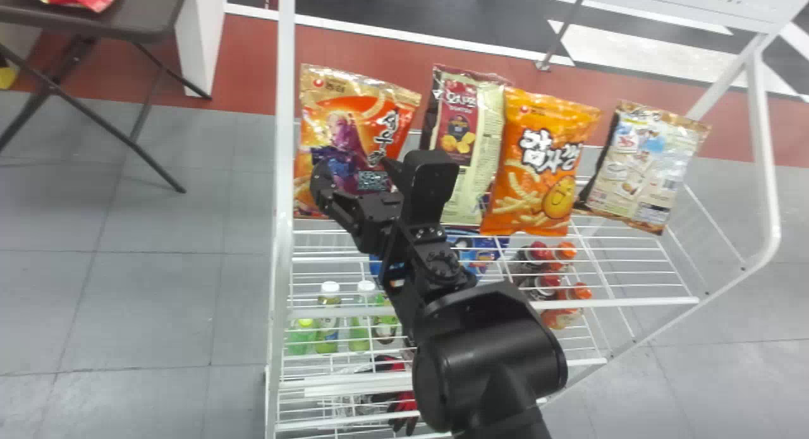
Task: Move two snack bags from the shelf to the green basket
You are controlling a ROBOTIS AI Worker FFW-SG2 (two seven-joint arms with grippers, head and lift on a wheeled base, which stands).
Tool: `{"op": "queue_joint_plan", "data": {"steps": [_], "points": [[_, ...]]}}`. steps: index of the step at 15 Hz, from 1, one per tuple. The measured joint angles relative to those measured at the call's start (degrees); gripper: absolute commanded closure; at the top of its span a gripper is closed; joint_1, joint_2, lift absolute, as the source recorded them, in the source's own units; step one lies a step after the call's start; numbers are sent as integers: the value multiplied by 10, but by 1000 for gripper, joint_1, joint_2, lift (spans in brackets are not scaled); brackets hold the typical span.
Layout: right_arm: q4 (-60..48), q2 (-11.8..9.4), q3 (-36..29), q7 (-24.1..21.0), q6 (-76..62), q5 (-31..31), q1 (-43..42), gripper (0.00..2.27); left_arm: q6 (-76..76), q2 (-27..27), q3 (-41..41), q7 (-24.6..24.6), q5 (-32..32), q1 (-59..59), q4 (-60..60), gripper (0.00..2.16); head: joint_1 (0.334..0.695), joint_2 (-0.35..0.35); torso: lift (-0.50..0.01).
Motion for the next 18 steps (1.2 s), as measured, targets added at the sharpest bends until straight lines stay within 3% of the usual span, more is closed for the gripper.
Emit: {"op": "queue_joint_plan", "data": {"steps": [2,3,4,6,15,18], "points": [[24,0,0,1,12,1,-25,485,0,1,5,-3,4,0,0,2145,695,-242,-16],[30,0,-1,3,25,2,-32,758,0,1,6,-4,5,0,0,2145,695,-240,-16],[31,0,-2,5,34,3,-33,1325,0,1,6,-4,6,1,0,2145,695,-241,-16],[29,0,-5,12,55,1,-29,1932,0,0,9,-4,8,2,0,2145,695,-242,-16],[-69,0,-10,81,64,-28,34,1986,-11,0,6,-7,8,14,-3,2145,695,-215,-16],[-145,0,-11,85,66,-41,83,1986,-14,0,4,-7,7,17,-4,2145,695,-223,-16]]}}
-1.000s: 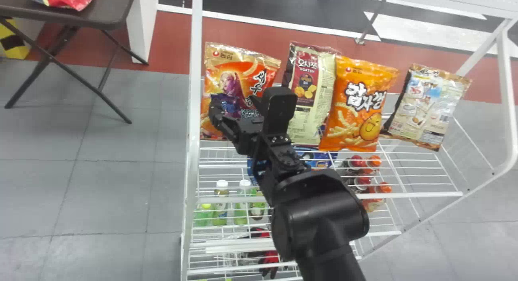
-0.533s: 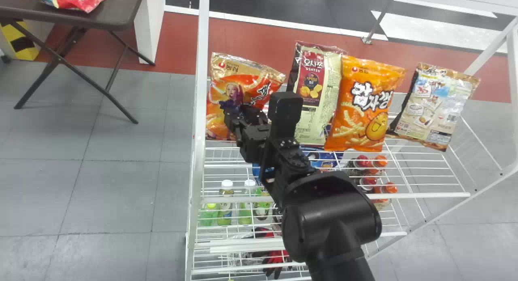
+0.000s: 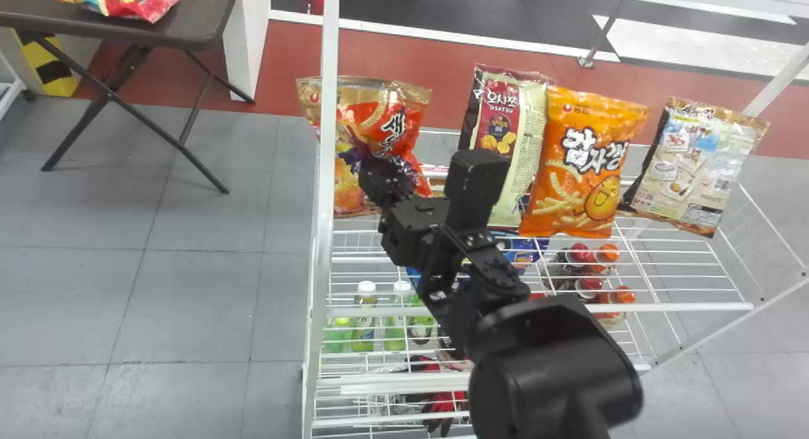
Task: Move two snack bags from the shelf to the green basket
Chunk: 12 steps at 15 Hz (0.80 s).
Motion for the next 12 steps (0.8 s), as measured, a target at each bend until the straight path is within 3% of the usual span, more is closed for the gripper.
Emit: {"op": "queue_joint_plan", "data": {"steps": [6,9,12], "points": [[-213,-35,-53,-12,119,-44,152,1986,0,0,0,1,-4,1,-15,2145,695,-350,-16],[-301,-55,-105,-17,187,-57,219,1990,3,-2,0,6,-8,-5,-17,2145,695,-350,-16],[-399,-59,-182,-5,341,-112,276,1986,13,-6,11,8,-4,-18,-16,2145,695,-350,-16]]}}
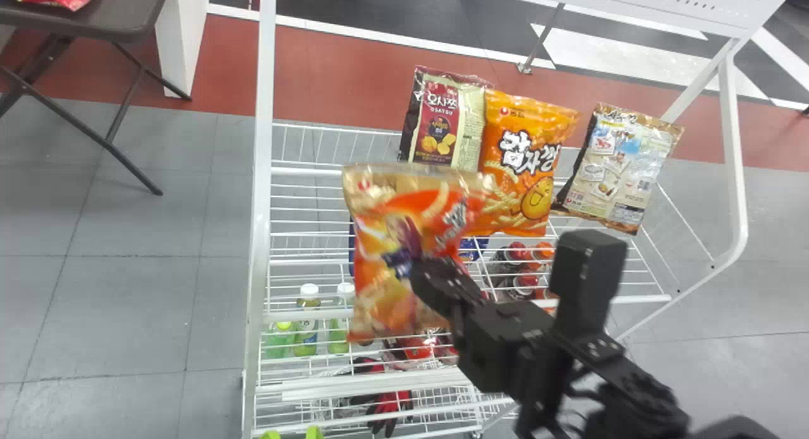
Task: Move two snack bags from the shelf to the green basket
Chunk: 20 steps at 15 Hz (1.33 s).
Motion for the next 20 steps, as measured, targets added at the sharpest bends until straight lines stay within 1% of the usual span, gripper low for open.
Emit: {"op": "queue_joint_plan", "data": {"steps": [2,3,4,6,8,10,11,13,15,18,20], "points": [[-51,9,-37,32,103,-20,34,1986,13,-3,6,11,3,-15,1,2145,695,-350,-16],[-70,21,-59,57,160,-39,46,1986,18,-5,6,19,3,-24,3,2145,695,-350,-16],[-83,35,-88,74,221,-71,51,1986,21,-7,7,23,2,-31,3,2142,695,-350,-16],[-104,48,-140,80,297,-129,53,1986,24,-11,8,26,1,-38,3,2142,695,-350,-16],[-118,52,-178,79,310,-165,53,1986,26,-15,6,32,0,-43,3,2145,695,-350,-16],[-119,53,-192,78,312,-193,47,1986,27,-17,0,35,-4,-46,5,2142,695,-350,-16],[-119,54,-185,71,312,-200,43,1986,28,-18,-4,37,-6,-47,5,2142,695,-350,-16],[-120,53,-146,43,312,-198,40,1986,31,-18,-6,39,-8,-49,2,2145,695,-350,-16],[-122,49,-89,2,312,-179,43,1986,31,-18,-6,39,-8,-49,1,2142,695,-350,-16],[-106,31,-6,-52,312,-130,50,1986,31,-18,-3,43,-8,-50,-4,2142,695,-350,-16],[-89,16,39,-72,312,-103,51,1986,31,-18,-4,47,-8,-54,-10,2142,695,-350,-16]]}}
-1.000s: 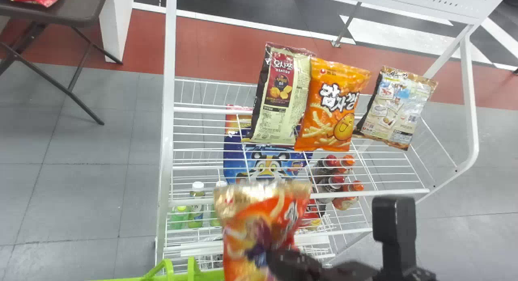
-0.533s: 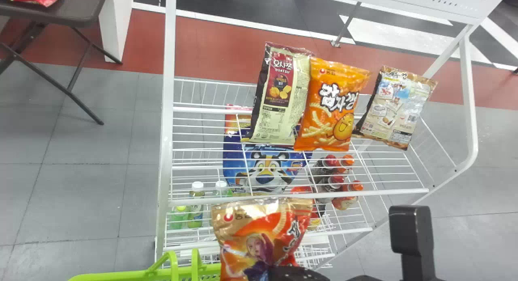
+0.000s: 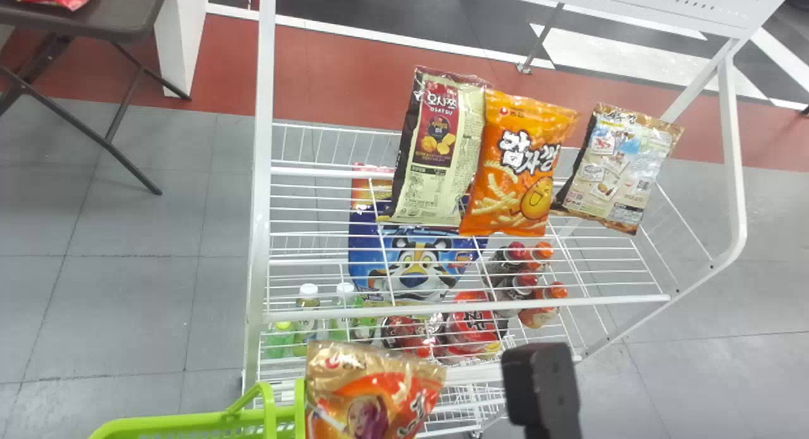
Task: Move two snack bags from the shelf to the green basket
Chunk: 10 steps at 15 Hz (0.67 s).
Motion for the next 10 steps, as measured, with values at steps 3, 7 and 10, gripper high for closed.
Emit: {"op": "queue_joint_plan", "data": {"steps": [3,7,10], "points": [[35,-15,55,-13,0,31,-2,1986,0,-1,-4,5,0,-6,-3,2142,695,-350,-16],[114,-31,117,-25,0,78,-29,1986,1,-1,-6,3,0,-7,-5,2125,695,-350,-16],[167,-36,122,-1,0,84,-44,1393,2,-1,-6,2,0,-6,-6,2125,695,-350,-16]]}}
